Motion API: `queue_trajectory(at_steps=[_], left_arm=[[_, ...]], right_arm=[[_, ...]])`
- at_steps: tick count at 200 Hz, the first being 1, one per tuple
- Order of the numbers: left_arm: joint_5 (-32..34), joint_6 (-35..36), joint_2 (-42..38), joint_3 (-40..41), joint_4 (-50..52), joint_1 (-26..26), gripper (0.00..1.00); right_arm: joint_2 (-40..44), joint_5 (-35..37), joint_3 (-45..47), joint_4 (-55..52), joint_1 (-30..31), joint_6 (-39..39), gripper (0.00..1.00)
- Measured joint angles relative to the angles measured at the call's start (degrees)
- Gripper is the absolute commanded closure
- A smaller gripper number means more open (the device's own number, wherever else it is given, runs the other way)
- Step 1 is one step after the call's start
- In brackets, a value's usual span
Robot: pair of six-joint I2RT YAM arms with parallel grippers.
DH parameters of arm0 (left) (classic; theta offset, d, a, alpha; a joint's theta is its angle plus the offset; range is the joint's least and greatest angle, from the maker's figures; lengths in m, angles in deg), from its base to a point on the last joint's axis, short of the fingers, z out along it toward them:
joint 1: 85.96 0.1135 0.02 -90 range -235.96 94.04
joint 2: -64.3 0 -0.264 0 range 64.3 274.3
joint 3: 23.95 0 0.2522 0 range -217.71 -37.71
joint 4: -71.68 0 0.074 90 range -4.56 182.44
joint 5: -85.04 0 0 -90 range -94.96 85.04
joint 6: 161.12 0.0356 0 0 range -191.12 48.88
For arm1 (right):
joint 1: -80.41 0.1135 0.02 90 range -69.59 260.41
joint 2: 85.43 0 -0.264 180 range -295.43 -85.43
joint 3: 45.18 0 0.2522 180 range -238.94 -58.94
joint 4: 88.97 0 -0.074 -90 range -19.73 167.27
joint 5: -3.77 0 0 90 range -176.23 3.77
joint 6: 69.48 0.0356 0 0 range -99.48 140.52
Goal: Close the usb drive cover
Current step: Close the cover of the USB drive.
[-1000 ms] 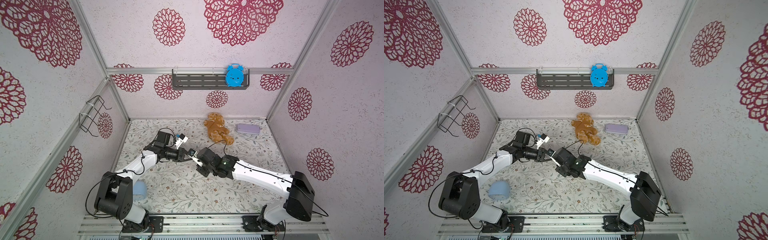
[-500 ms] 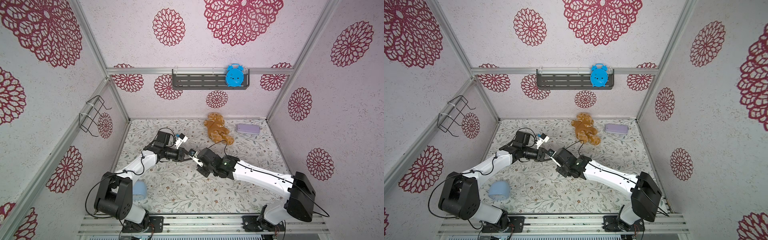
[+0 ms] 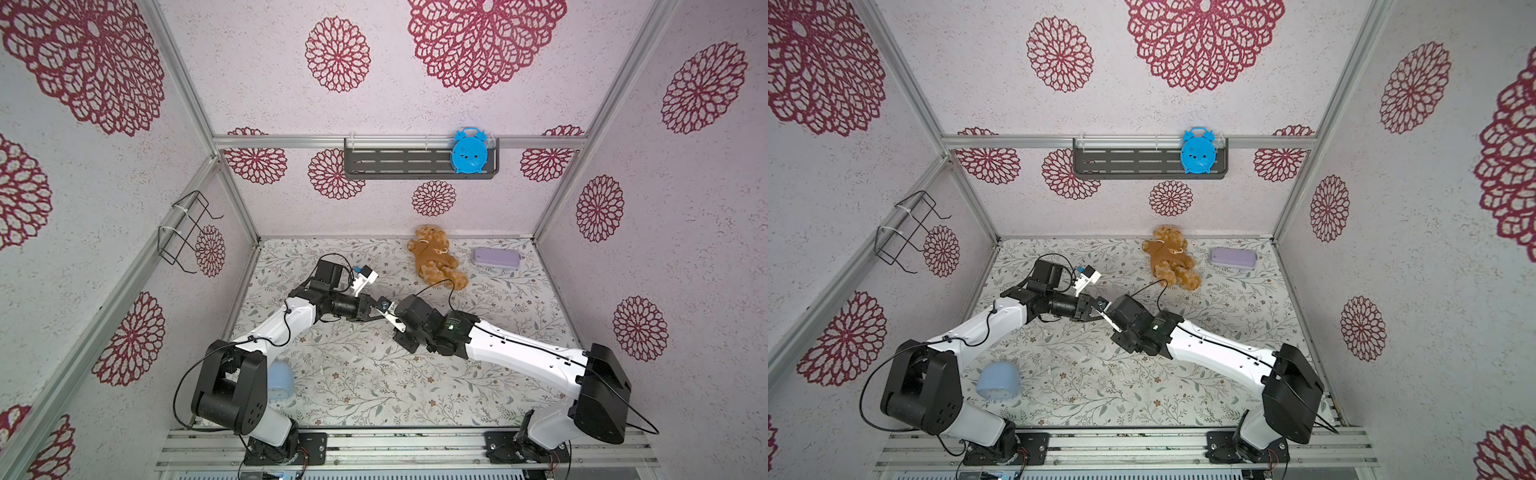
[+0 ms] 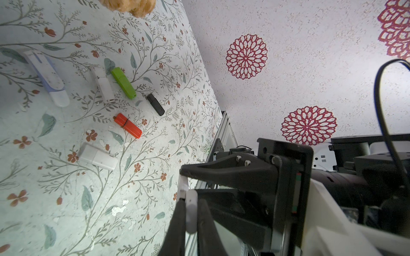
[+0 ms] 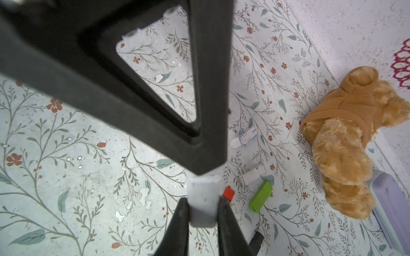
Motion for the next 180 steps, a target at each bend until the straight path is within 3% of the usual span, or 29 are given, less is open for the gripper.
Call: queue_trajectory(at_steps=[180], left_arm=[[1.0, -0.7, -1.2, 0.0, -0.1, -0.1, 0.90]], right_arm=[[2.0, 0.8, 0.8, 0.0, 0.0, -0.4, 0.86]])
